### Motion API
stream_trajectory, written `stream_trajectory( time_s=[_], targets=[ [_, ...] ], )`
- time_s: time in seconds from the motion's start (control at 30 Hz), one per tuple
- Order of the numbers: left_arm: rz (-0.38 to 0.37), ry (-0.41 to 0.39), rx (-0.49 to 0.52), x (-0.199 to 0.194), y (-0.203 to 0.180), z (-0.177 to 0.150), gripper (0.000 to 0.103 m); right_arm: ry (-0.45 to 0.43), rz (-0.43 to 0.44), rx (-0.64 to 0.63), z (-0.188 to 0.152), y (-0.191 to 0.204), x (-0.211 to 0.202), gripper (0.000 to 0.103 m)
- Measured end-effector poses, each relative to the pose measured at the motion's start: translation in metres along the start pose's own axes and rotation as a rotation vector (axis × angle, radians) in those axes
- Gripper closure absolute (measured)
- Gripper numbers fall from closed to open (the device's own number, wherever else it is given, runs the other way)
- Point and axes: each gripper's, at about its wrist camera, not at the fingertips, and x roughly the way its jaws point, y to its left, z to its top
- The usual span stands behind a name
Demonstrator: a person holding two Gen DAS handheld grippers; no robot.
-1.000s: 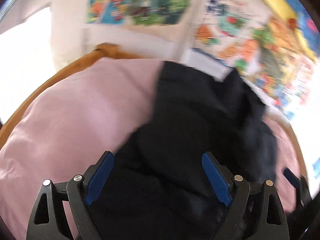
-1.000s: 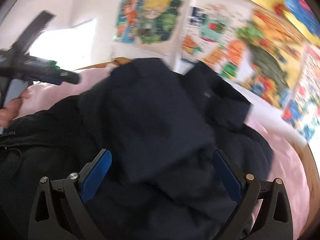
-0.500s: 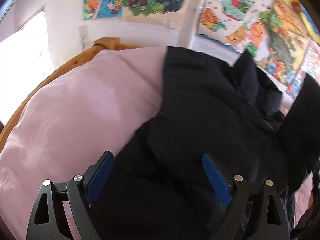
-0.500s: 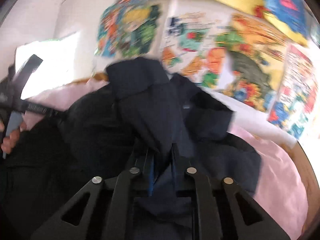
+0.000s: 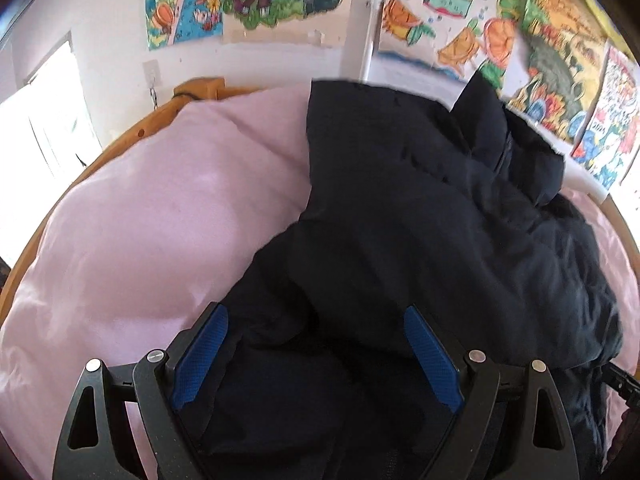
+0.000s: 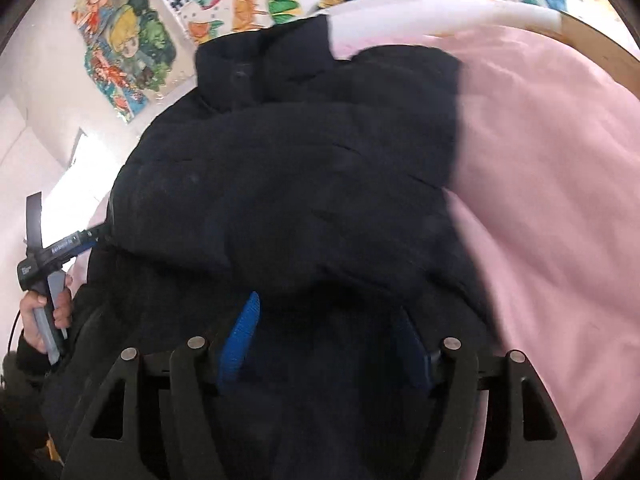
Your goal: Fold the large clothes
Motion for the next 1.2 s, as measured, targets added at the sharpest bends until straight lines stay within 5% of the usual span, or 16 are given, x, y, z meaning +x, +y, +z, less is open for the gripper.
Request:
stream_trajectory(
  time_s=[0.2,0.37,0.47,0.63,0.93,1.1,1.2],
  targets=[
    [-0.044,-0.081,0.154,-0.019,-0.04,0.007,0.013,-0.163,-0.169,-0.076,0.0,-0.004,-0.027,0.042],
    [-0.018,-0.042,0.34,0.003,-0.09,0.022,0.013,-0.296,-0.154,-0.256,0.016,0.031,-0.018,0.066],
    [0.019,-0.01,0.363,0.026,-0.097,0.028,0.013,-0.278,-0.147,-0.335,0.027,0.049,-0.001,0.085],
    [0.023,0.048,0.383,0.06,-0.097,0.02,0.005,-0.155,-0.171,-0.332,0.038,0.037,0.036,0.096],
    [0.04,0.086,0.376,0.089,-0.092,0.016,0.001,-0.076,-0.219,-0.421,0.03,0.038,0.09,0.1],
    [0.021,0.067,0.36,0.083,-0.086,0.015,0.0,-0.089,-0.216,-0.424,0.025,0.04,0.089,0.1],
    [-0.027,0.029,0.347,0.059,-0.078,0.012,0.0,-0.127,-0.135,-0.388,0.026,0.035,0.067,0.098]
  ],
)
